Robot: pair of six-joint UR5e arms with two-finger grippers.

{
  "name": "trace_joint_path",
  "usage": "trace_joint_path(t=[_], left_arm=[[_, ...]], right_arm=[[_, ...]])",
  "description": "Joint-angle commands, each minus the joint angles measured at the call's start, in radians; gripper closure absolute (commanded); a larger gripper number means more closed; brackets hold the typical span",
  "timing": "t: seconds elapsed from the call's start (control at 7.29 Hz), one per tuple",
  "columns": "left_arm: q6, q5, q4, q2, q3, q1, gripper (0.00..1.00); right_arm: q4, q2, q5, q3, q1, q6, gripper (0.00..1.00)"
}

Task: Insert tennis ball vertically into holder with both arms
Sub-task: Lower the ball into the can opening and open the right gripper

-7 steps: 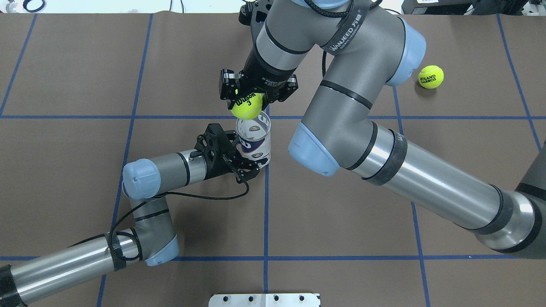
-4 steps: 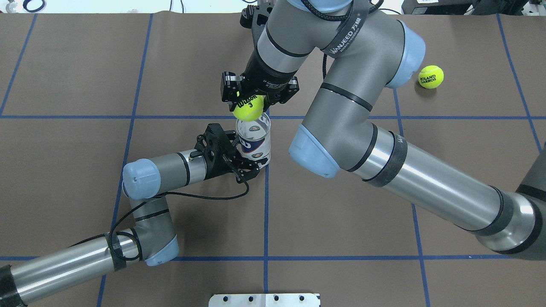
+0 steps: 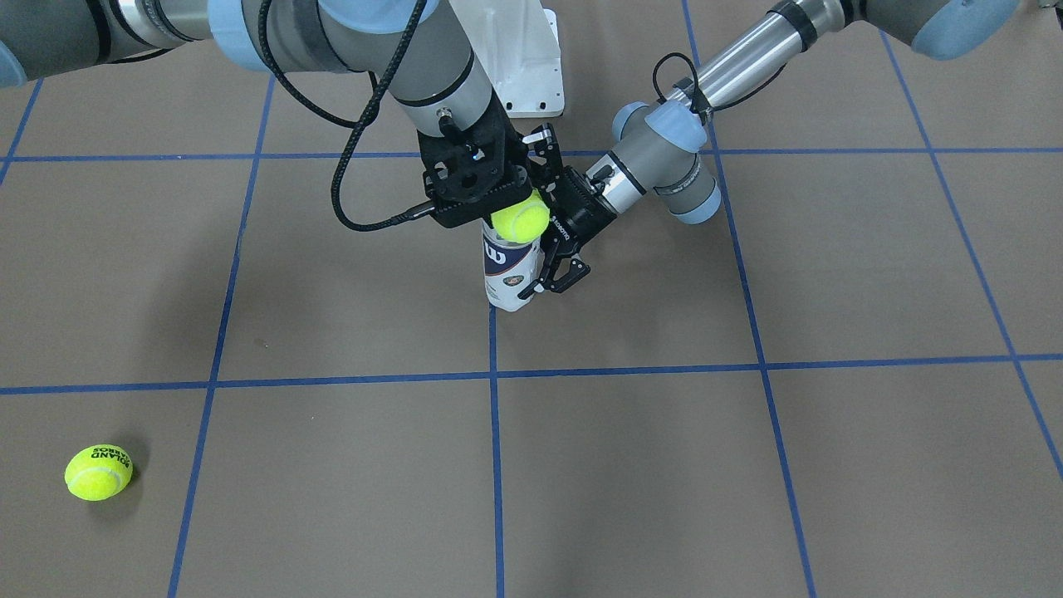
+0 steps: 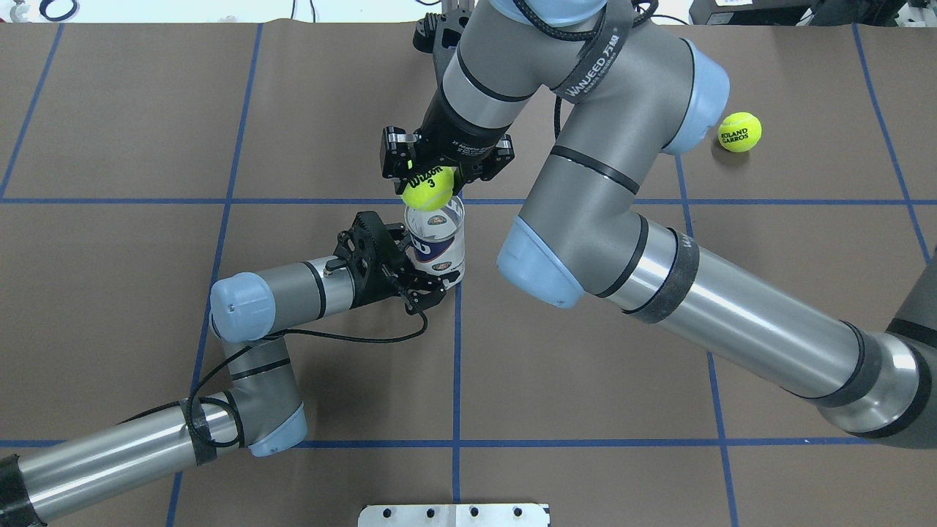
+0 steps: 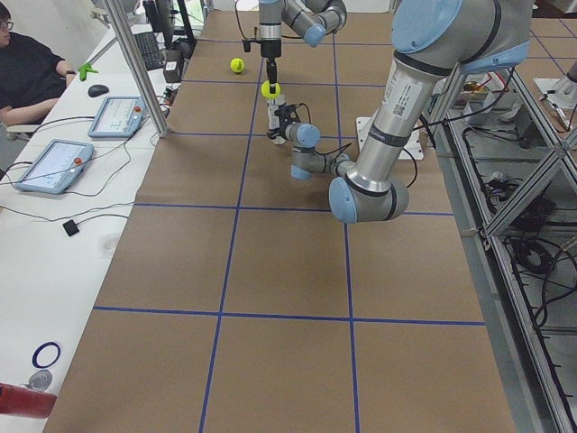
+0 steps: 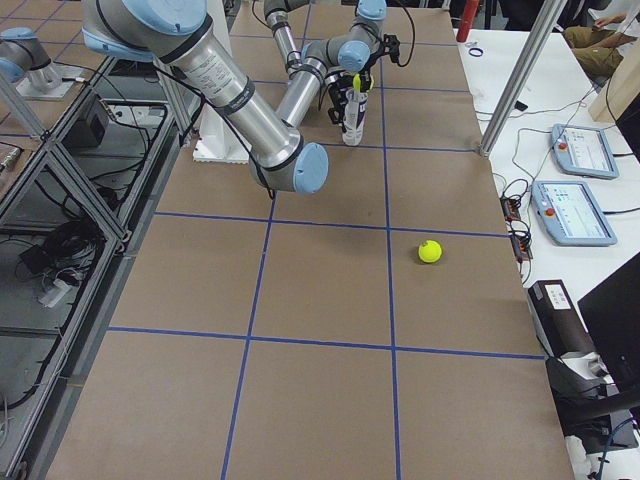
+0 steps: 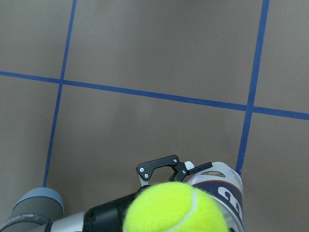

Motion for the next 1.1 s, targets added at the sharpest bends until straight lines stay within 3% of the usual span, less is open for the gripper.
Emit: trace_joint_path(t=[0.0, 0.14, 0.27, 0.69, 0.96], left_arm=[[0.000, 0.000, 0.000, 0.002, 0.000, -0.001, 0.22], [0.000, 0.000, 0.000, 0.002, 0.000, 0.001, 0.22], [0.000, 0.000, 0.000, 0.002, 0.000, -0.001, 0.22], [0.000, 0.000, 0.000, 0.002, 0.000, -0.001, 0.21], [0.003, 0.000, 0.000, 0.002, 0.000, -0.001, 0.13]], right_arm=[[0.000, -0.001, 0.000, 0.001, -0.001, -0.001, 0.17], [0.000, -0.001, 0.000, 0.001, 0.001, 0.000, 0.06], [0.000, -0.001, 0.000, 0.001, 0.001, 0.000, 0.03], [0.002, -0.001, 0.000, 0.003, 0.001, 0.000, 0.02], [0.000, -0.002, 0.000, 0.003, 0.001, 0.000, 0.02]])
